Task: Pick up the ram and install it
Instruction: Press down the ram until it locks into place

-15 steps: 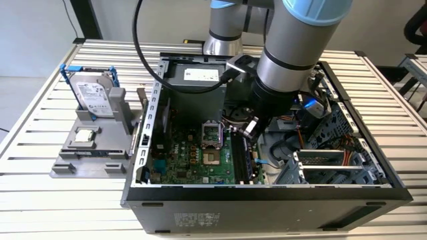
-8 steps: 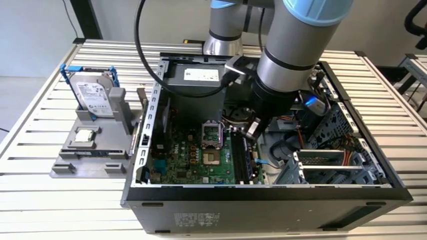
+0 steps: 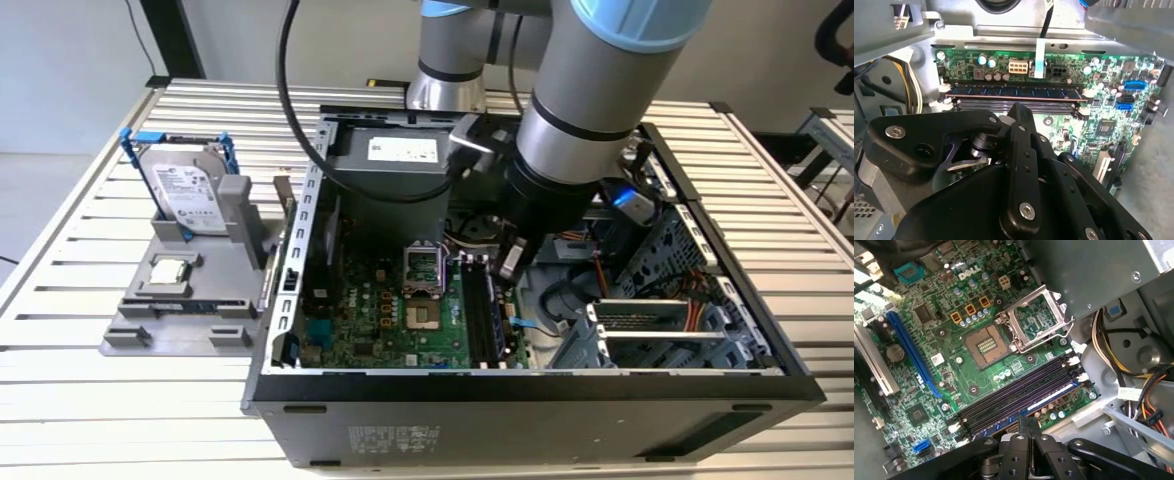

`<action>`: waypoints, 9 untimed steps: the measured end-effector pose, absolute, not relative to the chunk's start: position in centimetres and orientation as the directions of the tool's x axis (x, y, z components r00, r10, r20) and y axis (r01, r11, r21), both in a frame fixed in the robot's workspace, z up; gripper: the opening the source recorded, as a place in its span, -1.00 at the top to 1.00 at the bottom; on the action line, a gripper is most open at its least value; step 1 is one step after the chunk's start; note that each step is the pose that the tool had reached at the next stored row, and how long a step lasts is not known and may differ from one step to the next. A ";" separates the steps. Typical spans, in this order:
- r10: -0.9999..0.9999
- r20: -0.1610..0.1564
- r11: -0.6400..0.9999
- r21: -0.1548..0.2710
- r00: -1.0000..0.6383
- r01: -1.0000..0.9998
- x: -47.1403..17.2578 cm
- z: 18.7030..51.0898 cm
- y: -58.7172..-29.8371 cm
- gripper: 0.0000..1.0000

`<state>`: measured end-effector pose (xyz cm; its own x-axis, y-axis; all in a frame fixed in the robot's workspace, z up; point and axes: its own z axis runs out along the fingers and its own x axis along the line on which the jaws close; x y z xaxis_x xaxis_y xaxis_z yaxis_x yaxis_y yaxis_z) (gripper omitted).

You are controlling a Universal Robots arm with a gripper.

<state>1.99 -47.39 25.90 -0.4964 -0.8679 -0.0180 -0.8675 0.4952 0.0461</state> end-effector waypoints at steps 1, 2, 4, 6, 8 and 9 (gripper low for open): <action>-0.875 -0.019 0.483 0.046 -0.484 -0.874 2.0 25.9 -47.4 1.00; -0.882 -0.019 0.470 0.047 -0.471 -0.882 2.0 25.9 -47.4 1.00; -0.895 -0.020 0.445 0.047 -0.446 -0.894 2.0 25.9 -47.4 1.00; -0.908 -0.025 0.418 0.047 -0.419 -0.907 2.0 25.9 -47.4 1.00; -0.919 -0.029 0.391 0.045 -0.392 -0.919 2.0 25.9 -47.4 1.00; -0.925 -0.030 0.378 0.046 -0.379 -0.925 2.0 25.9 -47.4 1.00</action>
